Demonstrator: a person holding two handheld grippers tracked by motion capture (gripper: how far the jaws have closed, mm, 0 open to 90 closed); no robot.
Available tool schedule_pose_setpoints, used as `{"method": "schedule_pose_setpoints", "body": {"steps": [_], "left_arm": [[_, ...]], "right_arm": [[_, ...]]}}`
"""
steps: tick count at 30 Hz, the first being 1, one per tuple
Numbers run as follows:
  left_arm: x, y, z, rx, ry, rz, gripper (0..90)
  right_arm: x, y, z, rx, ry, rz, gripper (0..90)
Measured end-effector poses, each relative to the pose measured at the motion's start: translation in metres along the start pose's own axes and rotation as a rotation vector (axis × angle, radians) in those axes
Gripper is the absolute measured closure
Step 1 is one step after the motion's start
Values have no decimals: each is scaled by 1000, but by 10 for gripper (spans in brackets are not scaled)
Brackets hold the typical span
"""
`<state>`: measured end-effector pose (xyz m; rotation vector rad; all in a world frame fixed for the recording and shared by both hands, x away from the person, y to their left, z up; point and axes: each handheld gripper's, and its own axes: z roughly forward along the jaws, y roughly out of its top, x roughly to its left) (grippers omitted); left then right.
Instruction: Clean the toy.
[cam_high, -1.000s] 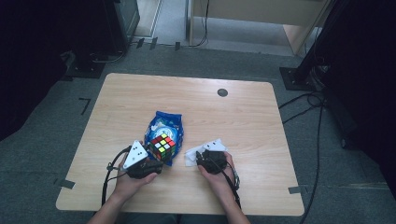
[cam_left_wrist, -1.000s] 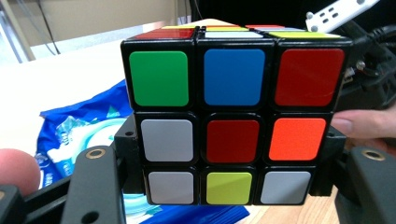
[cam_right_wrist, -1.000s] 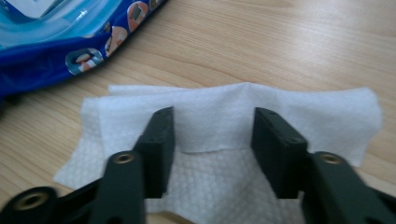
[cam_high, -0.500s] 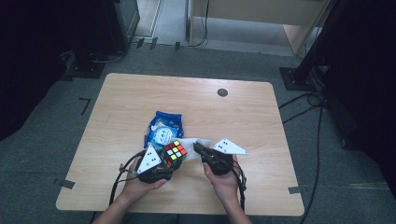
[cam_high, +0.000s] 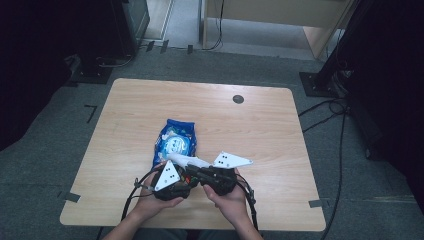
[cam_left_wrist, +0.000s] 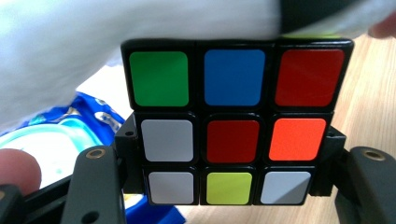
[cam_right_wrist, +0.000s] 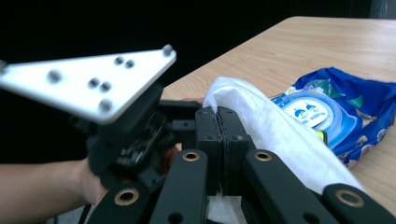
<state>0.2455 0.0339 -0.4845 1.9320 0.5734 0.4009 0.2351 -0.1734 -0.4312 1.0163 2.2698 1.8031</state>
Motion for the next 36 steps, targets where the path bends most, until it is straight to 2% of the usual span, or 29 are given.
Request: {"method": "schedule_pose_setpoints", "body": {"steps": [2,6,8,10,11,12,13,15,18,21,23,24,25,26,27,29,30,31,32,34,35,36], "left_arm": [[3,0,-3,-3,9,-5,339],[2,-1,-5,-5,8,7,339],[0,0,-4,1,9,13,339],[-2,0,-2,11,16,16,339],[-3,0,-1,15,19,12,339],[-3,0,-1,15,19,12,339],[-3,0,-2,15,22,9,339],[0,0,-4,9,22,-2,339],[5,0,-9,-1,34,-23,339],[12,-1,-15,-10,55,-36,339],[16,0,-19,-21,64,-50,339],[17,0,-20,-27,66,-56,339],[19,0,-21,-31,66,-59,339],[20,0,-22,-32,69,-60,339],[20,0,-22,-32,69,-60,339],[20,0,-21,-28,70,-62,339],[20,0,-20,-28,71,-63,339],[20,0,-19,-26,71,-63,339],[19,0,-19,-24,70,-63,339],[19,0,-18,-23,71,-65,339],[19,0,-18,-24,71,-66,339],[19,0,-17,-24,73,-68,339]], "right_arm": [[-4,0,-3,-6,-7,6,898],[-19,-1,-12,-6,-109,37,898],[-22,-2,-11,-9,-134,55,894],[-19,-1,-9,-9,-128,48,893],[-8,0,-3,-6,-87,20,888],[-8,0,-3,-6,-87,20,888],[-3,1,0,-3,-61,3,886],[7,2,2,5,-41,-37,887],[3,3,0,2,-47,-35,890],[-12,1,-8,-15,-136,-9,891],[-25,-2,-13,-21,-227,11,892],[-36,-6,-19,-31,-298,33,893],[-36,-6,-19,-31,-298,33,893],[-44,-9,-22,-38,-369,43,878],[-44,-9,-22,-38,-369,43,878],[-50,-12,-23,-38,-456,44,781],[-52,-12,-25,-47,-493,76,651],[-52,-12,-25,-47,-493,76,651],[-50,-11,-25,-58,-488,88,599],[-42,-7,-25,-83,-446,92,518],[-36,-5,-24,-97,-416,100,482],[-21,-1,-17,-113,-328,108,401]]}}
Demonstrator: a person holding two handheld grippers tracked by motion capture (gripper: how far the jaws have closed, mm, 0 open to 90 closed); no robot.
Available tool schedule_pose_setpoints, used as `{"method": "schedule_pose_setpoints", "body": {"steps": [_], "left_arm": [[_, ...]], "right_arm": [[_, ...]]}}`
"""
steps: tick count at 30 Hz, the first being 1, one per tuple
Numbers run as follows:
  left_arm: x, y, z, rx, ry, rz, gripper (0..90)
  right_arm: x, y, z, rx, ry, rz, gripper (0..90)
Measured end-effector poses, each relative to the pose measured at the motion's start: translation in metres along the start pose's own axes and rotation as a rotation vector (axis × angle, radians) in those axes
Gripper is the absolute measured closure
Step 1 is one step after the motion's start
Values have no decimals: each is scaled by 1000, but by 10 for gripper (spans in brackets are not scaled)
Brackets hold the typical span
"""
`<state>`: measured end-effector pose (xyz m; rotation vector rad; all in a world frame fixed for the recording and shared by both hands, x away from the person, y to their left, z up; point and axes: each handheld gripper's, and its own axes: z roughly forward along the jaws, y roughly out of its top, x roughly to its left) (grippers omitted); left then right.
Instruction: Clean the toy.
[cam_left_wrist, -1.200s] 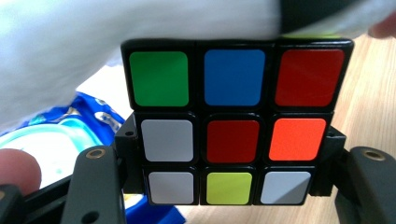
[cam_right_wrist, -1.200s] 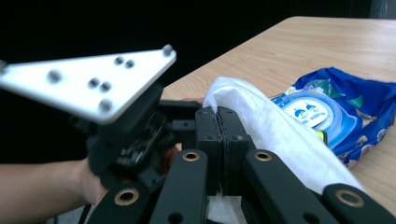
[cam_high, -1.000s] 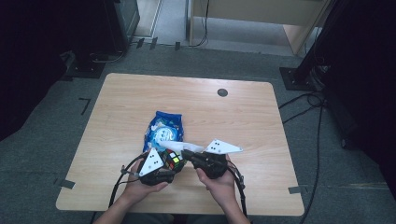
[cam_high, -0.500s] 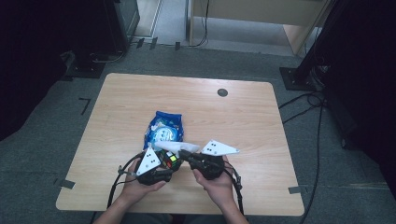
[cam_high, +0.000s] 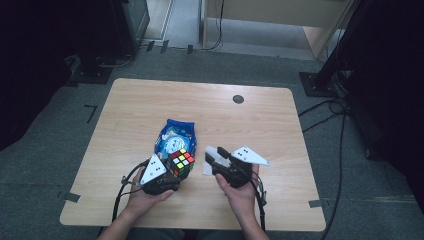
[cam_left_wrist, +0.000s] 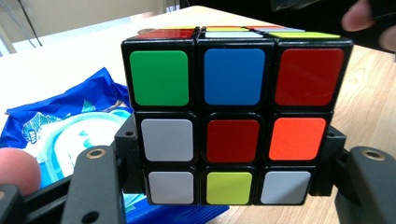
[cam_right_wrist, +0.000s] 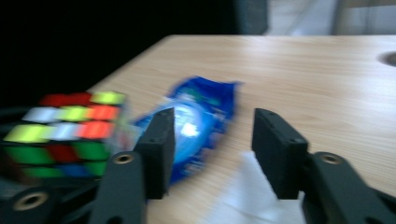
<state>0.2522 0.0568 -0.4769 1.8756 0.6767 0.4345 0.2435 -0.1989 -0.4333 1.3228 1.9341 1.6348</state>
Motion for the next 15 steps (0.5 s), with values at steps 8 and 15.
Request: {"method": "schedule_pose_setpoints", "body": {"steps": [8,15], "left_arm": [[-8,1,3,-3,-4,7,339],[-12,1,5,-3,-9,7,339]], "right_arm": [[39,-12,19,67,80,28,248],[40,-21,29,105,75,79,307]]}}
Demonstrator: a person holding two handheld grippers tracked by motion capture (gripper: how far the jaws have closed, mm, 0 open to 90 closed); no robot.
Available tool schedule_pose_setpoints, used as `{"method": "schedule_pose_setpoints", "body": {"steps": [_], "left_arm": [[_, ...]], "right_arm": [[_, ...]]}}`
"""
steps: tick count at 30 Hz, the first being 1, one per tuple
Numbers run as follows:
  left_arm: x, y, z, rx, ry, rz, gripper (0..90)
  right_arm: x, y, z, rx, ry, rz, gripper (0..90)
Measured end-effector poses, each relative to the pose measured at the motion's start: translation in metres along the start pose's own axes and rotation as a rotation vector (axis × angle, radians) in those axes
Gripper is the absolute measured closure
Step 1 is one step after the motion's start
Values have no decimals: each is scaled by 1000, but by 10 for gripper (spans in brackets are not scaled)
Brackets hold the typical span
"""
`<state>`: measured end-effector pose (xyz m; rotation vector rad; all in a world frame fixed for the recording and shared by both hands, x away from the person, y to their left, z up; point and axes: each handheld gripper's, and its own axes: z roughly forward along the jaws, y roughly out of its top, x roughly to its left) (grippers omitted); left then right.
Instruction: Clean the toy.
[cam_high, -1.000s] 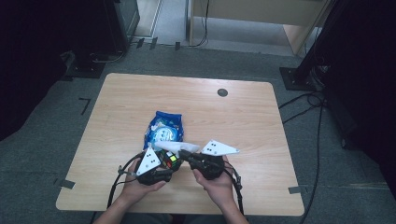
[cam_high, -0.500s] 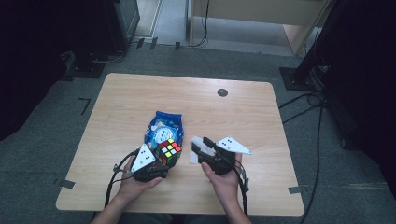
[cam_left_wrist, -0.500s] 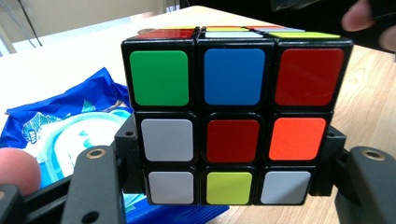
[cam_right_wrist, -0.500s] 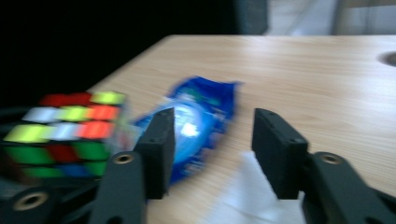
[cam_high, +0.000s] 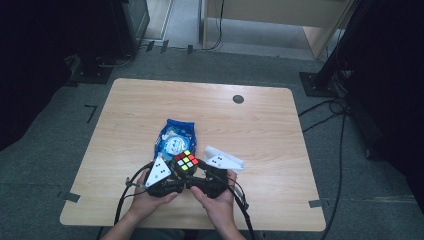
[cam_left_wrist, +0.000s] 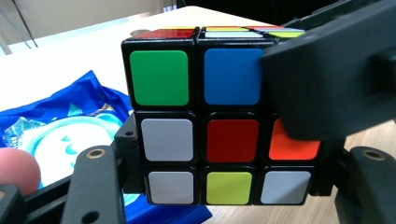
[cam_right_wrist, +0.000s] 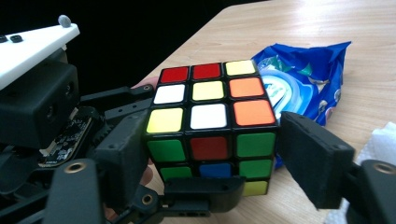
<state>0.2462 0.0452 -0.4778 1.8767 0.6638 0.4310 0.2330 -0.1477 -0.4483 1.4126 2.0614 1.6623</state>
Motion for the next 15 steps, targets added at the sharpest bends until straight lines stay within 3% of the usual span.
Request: {"method": "schedule_pose_setpoints", "body": {"steps": [3,8,12,13,15], "left_arm": [[0,-1,1,-1,-21,-10,338],[0,-1,2,1,-46,-11,330],[0,-5,2,28,-66,67,330],[2,-9,3,40,-36,95,330],[4,-10,4,46,-33,83,314]], "right_arm": [[0,1,0,10,-22,-1,347],[-2,3,-2,32,-21,-5,348],[-16,20,-17,8,-12,11,348],[-19,24,-22,1,-4,13,348],[-21,27,-26,2,6,10,348]]}}
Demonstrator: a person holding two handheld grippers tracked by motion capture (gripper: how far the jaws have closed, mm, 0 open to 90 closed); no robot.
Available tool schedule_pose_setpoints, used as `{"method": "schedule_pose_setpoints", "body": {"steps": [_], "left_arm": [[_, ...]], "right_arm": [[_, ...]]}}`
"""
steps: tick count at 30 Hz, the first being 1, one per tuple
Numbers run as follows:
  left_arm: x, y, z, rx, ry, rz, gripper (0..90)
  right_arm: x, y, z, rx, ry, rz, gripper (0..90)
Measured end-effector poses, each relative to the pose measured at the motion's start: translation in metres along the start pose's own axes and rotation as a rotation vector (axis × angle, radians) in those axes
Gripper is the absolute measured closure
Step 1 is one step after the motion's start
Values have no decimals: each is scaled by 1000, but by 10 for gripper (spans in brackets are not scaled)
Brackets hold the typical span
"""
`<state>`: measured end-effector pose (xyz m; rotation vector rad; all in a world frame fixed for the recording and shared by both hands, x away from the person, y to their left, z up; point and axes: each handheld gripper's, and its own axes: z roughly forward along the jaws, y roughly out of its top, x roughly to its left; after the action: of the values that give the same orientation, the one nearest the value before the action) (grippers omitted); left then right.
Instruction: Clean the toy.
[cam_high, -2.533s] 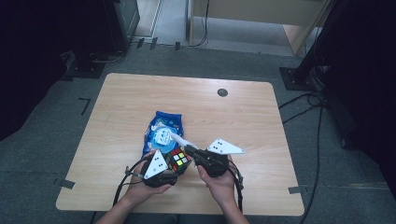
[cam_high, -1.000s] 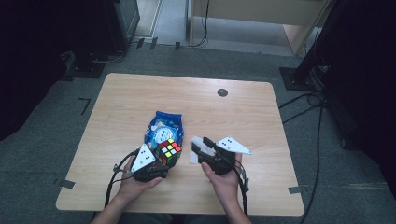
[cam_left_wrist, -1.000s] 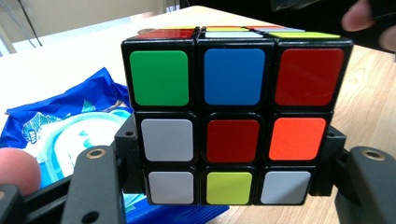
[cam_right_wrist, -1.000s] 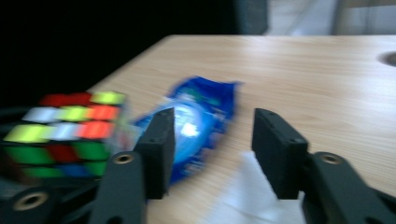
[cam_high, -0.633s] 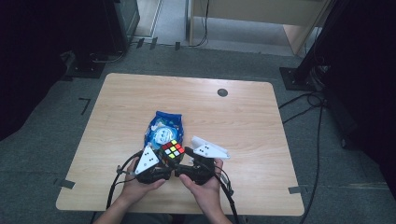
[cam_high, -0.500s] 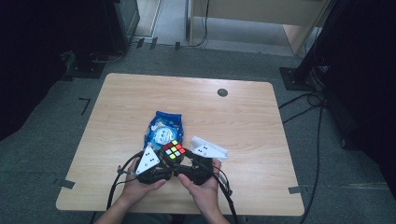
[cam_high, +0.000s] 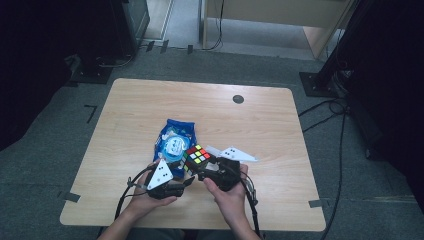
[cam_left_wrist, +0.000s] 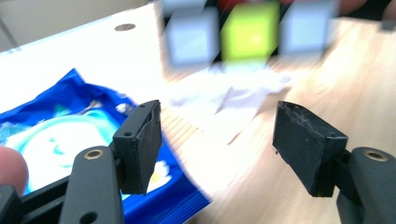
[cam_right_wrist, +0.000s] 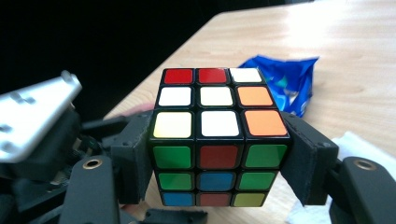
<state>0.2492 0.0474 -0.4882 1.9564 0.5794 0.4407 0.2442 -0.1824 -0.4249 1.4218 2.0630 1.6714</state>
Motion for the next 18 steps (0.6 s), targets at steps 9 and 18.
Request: {"method": "schedule_pose_setpoints", "body": {"steps": [9,18], "left_arm": [[2,4,-6,-44,23,10,277],[-5,4,-5,-41,51,73,220]], "right_arm": [[3,0,5,116,52,-27,348],[1,0,9,155,68,6,347]]}}
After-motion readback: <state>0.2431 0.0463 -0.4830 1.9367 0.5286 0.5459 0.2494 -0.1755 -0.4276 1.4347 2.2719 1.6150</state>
